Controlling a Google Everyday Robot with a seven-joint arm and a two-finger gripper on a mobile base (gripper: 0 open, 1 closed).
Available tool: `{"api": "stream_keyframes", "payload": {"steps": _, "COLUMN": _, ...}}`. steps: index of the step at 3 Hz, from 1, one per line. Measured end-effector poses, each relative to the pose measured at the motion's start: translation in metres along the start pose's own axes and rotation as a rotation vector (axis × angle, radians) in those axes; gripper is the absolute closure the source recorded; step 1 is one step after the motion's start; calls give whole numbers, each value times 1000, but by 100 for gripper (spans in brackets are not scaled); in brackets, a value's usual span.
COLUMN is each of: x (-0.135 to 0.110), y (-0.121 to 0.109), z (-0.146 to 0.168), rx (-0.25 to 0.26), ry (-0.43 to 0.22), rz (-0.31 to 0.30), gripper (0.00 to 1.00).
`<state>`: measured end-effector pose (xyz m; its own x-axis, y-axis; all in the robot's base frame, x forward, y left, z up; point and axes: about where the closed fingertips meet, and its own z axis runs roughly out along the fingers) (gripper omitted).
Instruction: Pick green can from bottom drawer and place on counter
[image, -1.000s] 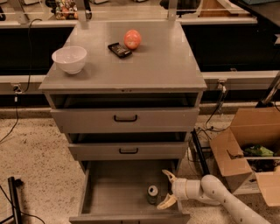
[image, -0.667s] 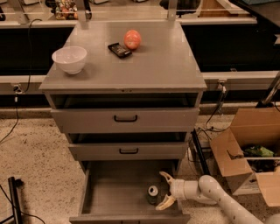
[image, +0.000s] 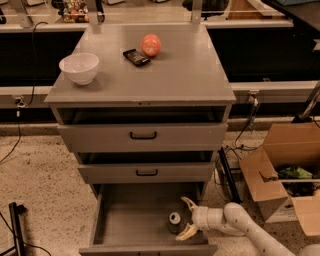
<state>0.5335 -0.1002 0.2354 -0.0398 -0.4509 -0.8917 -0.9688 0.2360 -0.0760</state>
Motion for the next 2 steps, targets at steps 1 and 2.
{"api": "stream_keyframes", "payload": {"steps": 1, "x": 5, "y": -2, "z": 2, "rx": -10, "ry": -5, "rz": 30, "gripper": 0}}
{"api": "stream_keyframes", "payload": {"steps": 2, "x": 9, "y": 1, "z": 22, "rx": -36, "ry": -17, "rz": 15, "gripper": 0}}
